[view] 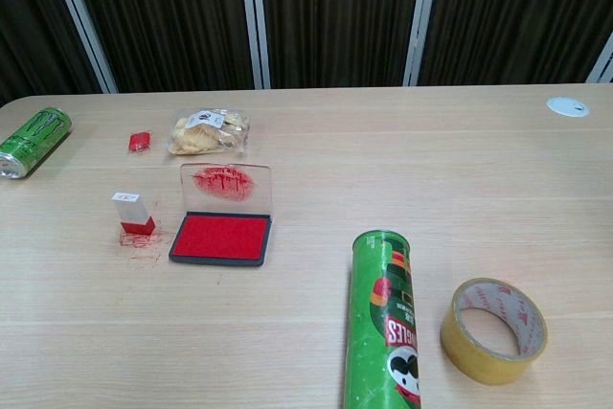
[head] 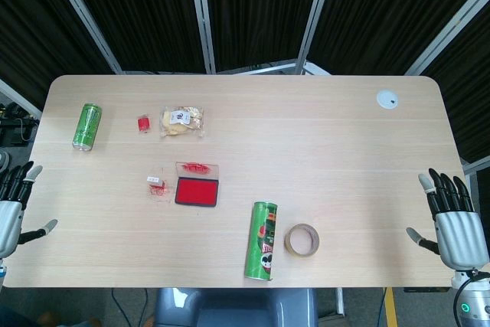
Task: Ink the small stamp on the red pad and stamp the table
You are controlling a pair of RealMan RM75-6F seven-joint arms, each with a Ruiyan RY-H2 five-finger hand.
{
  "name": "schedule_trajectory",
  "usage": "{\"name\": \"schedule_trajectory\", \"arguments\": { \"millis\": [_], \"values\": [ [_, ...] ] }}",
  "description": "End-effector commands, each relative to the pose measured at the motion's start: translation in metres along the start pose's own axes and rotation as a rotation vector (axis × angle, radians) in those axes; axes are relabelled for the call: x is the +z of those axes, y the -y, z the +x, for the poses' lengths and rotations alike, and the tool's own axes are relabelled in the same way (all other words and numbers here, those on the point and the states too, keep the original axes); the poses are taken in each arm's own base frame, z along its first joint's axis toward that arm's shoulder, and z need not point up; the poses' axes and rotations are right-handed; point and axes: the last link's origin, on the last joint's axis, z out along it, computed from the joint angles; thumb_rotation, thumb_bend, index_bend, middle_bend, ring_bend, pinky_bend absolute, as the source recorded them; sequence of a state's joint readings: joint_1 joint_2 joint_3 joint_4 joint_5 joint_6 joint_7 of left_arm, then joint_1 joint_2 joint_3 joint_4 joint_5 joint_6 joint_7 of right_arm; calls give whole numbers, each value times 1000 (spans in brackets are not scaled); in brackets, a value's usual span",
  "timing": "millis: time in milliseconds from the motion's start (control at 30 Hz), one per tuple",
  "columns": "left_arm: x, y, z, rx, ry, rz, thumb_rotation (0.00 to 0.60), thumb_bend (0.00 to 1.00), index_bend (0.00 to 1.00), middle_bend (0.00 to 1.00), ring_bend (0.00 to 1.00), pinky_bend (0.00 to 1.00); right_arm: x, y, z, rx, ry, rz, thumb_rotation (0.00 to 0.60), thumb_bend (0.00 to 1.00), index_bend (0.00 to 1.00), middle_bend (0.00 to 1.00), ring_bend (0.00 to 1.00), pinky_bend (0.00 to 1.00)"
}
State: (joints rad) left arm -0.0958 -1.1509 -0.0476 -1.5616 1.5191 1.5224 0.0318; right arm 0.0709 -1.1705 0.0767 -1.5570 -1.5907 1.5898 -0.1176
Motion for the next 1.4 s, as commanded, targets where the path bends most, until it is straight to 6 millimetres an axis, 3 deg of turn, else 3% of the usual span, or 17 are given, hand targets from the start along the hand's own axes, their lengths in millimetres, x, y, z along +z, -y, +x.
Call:
{"name": "schedule_trajectory", "arguments": {
  "millis": [33, 133, 167, 200, 300, 400, 467, 633, 867, 1000, 1400],
  "values": [
    [0, 0, 0, 1, -3, 0, 600, 0, 0, 0, 0, 0, 0, 0, 0, -3, 0, 1, 600, 0, 0, 0, 0, 0],
    [0, 1, 0, -2, -6, 0, 600, 0, 0, 0, 11, 56, -1, 1, -1, -5, 3, 1, 600, 0, 0, 0, 0, 0],
    [0, 1, 0, -6, -13, -3, 600, 0, 0, 0, 77, 173, -1, 1, -1, -5, 4, 2, 600, 0, 0, 0, 0, 0],
    [1, 0, -1, -12, -24, -8, 600, 0, 0, 0, 205, 347, -1, 1, -1, -4, 4, 3, 600, 0, 0, 0, 0, 0],
    [5, -1, -4, -42, -39, -26, 600, 0, 0, 0, 598, 722, 1, 2, 0, 6, 1, 3, 600, 0, 0, 0, 0, 0],
    [16, -8, -11, -84, -15, -29, 600, 0, 0, 0, 776, 862, 2, 3, 1, 9, 6, 1, 600, 0, 0, 0, 0, 0],
    [31, -19, -17, -98, 16, -42, 600, 0, 0, 0, 834, 911, 3, 3, -1, 6, 18, -2, 600, 0, 0, 0, 0, 0],
    [80, -56, -40, -90, 145, -64, 600, 0, 23, 57, 881, 953, 6, -2, -9, -9, 60, -23, 600, 0, 0, 0, 0, 0],
    [126, -87, -80, -93, 253, -66, 600, 72, 288, 296, 918, 989, 8, -9, -13, -3, 90, -59, 600, 0, 0, 0, 0, 0],
    [140, -97, -98, -144, 291, -93, 600, 146, 358, 373, 932, 1000, 7, -13, -14, 9, 104, -85, 600, 0, 0, 0, 0, 0],
    [156, -117, -132, -102, 312, -144, 600, 200, 390, 387, 933, 1000, 6, -22, -15, 9, 118, -123, 600, 0, 0, 0, 0, 0]
  ]
}}
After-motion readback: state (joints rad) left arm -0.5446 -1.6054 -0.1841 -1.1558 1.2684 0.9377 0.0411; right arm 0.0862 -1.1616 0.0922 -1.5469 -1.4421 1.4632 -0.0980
